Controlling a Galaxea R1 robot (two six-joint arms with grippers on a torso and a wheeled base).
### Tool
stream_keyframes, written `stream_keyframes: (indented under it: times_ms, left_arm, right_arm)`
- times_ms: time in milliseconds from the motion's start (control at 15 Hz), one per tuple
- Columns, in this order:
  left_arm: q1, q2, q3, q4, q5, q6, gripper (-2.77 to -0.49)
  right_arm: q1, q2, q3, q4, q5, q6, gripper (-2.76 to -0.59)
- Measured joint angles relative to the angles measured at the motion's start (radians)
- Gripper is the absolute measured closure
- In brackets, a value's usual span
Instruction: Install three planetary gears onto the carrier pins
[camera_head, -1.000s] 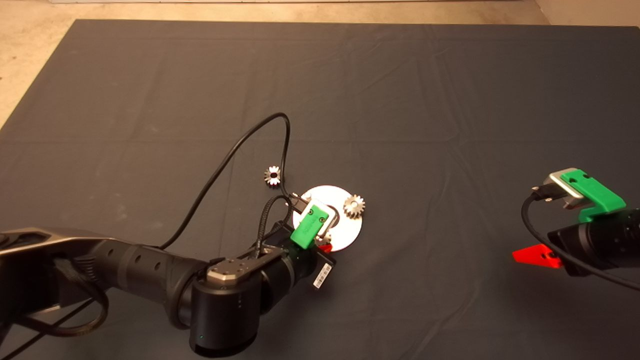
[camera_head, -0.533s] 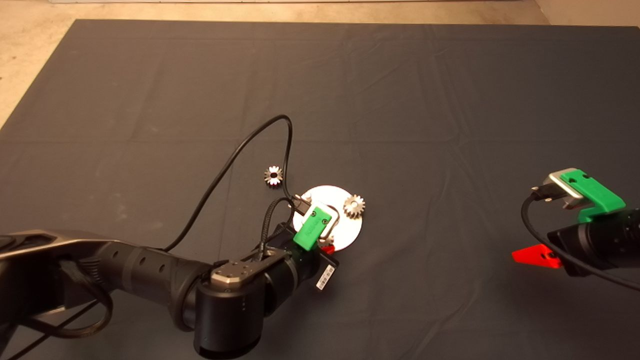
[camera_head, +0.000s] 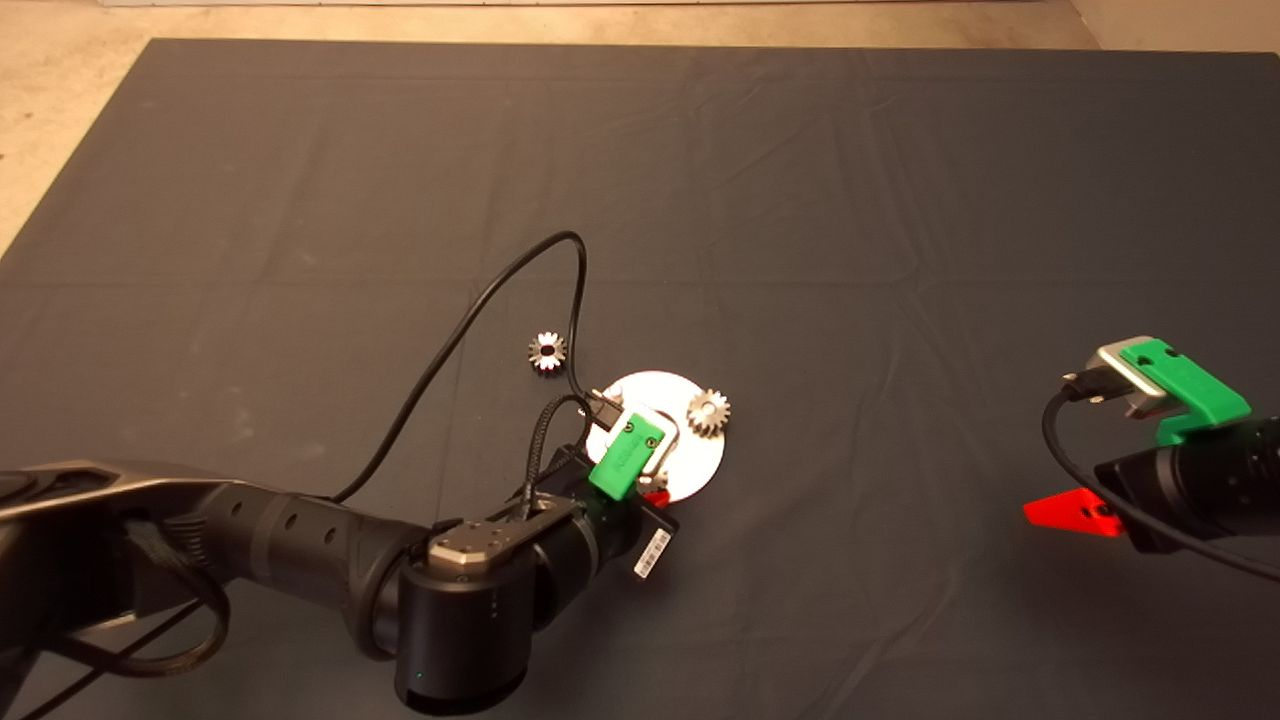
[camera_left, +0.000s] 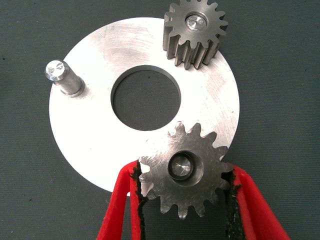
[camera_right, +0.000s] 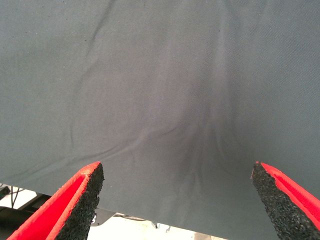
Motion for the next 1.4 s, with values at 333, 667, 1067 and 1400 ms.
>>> stream_keyframes:
  times_ms: [333,667,1067,1400]
  left_arm:
    - [0.014,0.001,-0.002,0.017,-0.001,0.0,-0.7]
    - [0.017,0.003,-0.003,0.021,0.001,0.001,-0.7]
    - [0.02,0.003,-0.009,0.022,-0.003,0.002,-0.84]
    - [0.022,0.003,-0.009,0.026,-0.003,0.002,-0.84]
  right_arm:
    - [0.0,0.0,0.0,0.0,0.0,0.0,-2.2]
    - [0.0,0.0,0.0,0.0,0.0,0.0,-2.2]
    - [0.0,0.0,0.0,0.0,0.0,0.0,-2.2]
    - [0.0,0.0,0.0,0.0,0.0,0.0,-2.2]
